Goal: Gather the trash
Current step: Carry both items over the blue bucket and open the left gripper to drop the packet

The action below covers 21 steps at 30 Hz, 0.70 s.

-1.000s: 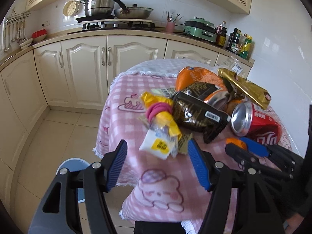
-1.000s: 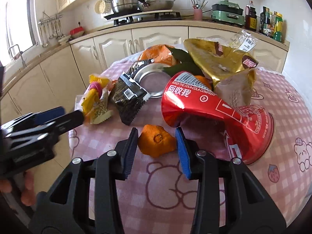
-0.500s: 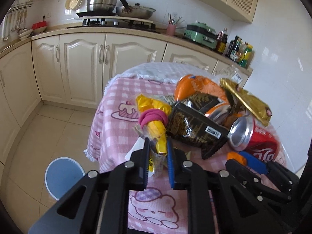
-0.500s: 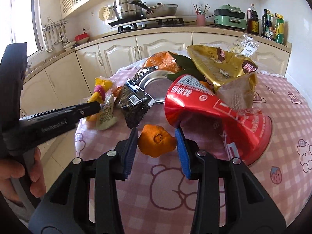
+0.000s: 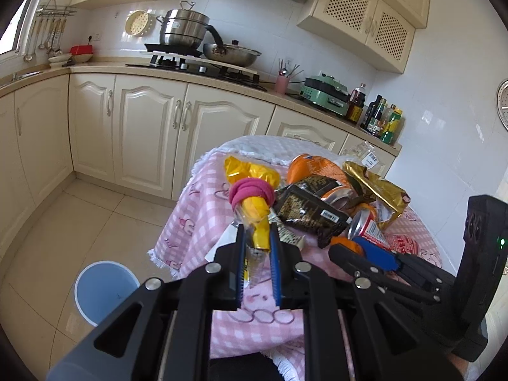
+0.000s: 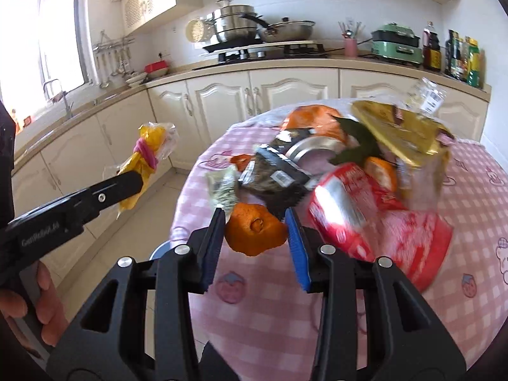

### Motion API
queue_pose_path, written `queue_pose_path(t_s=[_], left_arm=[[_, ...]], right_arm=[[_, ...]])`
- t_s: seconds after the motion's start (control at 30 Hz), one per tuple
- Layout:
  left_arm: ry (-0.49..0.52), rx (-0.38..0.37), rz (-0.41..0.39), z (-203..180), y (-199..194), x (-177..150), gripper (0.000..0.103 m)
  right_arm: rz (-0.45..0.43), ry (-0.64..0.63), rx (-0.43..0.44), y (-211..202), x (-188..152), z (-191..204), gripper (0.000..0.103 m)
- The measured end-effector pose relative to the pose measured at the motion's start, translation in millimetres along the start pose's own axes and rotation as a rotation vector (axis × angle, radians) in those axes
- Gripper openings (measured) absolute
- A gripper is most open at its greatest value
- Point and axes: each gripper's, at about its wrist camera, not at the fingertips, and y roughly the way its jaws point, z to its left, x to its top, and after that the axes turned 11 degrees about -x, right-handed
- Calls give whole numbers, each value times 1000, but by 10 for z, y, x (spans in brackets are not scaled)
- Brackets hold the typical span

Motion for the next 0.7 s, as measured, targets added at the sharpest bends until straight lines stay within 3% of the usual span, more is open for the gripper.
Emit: queue_pose_path(t_s=[0.23, 0.37, 0.5, 0.7], left_arm=[[-62, 61, -13, 430, -243, -110, 13], [-101, 112, -15, 740, -365, -179, 13], [-175, 183, 15, 1262, -387, -309, 13], [-287, 279, 102, 2164, -149, -528, 13]], right_arm=[[-1, -67, 64, 94, 48, 487, 39], [5, -134, 130, 244, 71, 966, 39], [35, -201, 196, 596, 27, 1505, 39], [136, -237, 222, 1383, -146, 2086, 39]])
